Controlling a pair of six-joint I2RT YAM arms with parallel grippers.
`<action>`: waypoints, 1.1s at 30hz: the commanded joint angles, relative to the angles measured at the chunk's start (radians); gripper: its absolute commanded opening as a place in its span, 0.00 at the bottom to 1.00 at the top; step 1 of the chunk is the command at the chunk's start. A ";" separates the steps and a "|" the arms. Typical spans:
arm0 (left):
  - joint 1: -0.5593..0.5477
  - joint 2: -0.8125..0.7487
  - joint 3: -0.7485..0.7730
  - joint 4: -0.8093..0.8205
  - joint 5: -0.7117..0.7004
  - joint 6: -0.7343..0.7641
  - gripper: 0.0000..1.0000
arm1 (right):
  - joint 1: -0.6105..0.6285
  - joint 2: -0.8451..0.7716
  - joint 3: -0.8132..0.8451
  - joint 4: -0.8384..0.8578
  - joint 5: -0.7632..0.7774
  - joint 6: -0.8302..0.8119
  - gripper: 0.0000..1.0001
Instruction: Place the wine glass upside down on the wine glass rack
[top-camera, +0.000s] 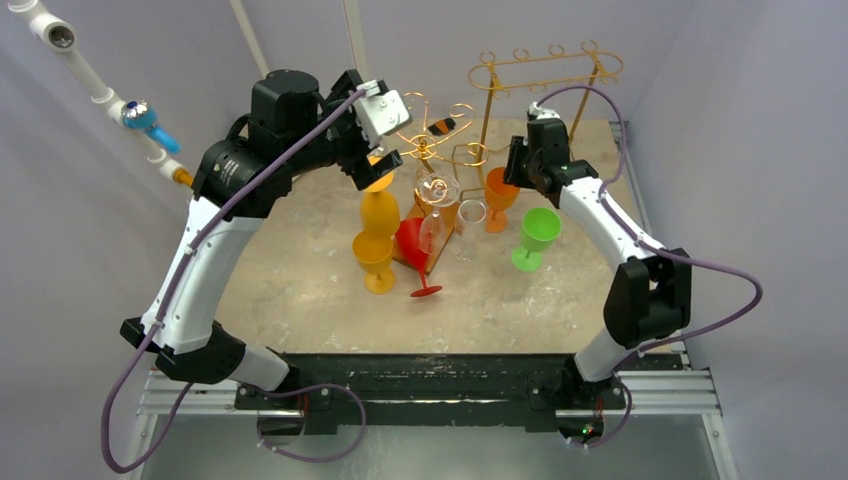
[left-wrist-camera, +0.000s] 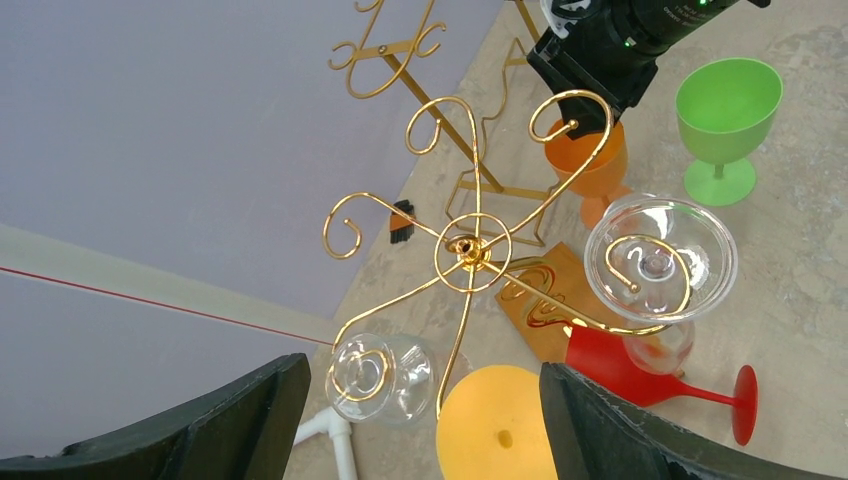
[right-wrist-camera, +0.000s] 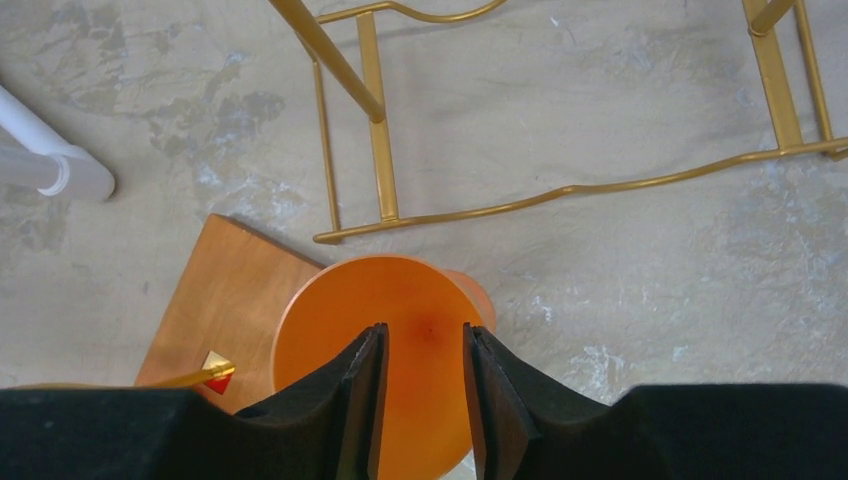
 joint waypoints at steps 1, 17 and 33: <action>0.004 -0.012 0.005 -0.142 -0.260 -0.142 0.90 | -0.003 0.002 -0.057 0.049 0.039 0.027 0.39; 0.004 -0.016 -0.003 -0.141 -0.249 -0.134 0.90 | -0.004 -0.084 -0.028 0.030 0.032 0.034 0.36; 0.005 -0.019 -0.018 -0.128 -0.247 -0.127 0.90 | -0.006 -0.085 0.003 -0.010 0.118 -0.005 0.49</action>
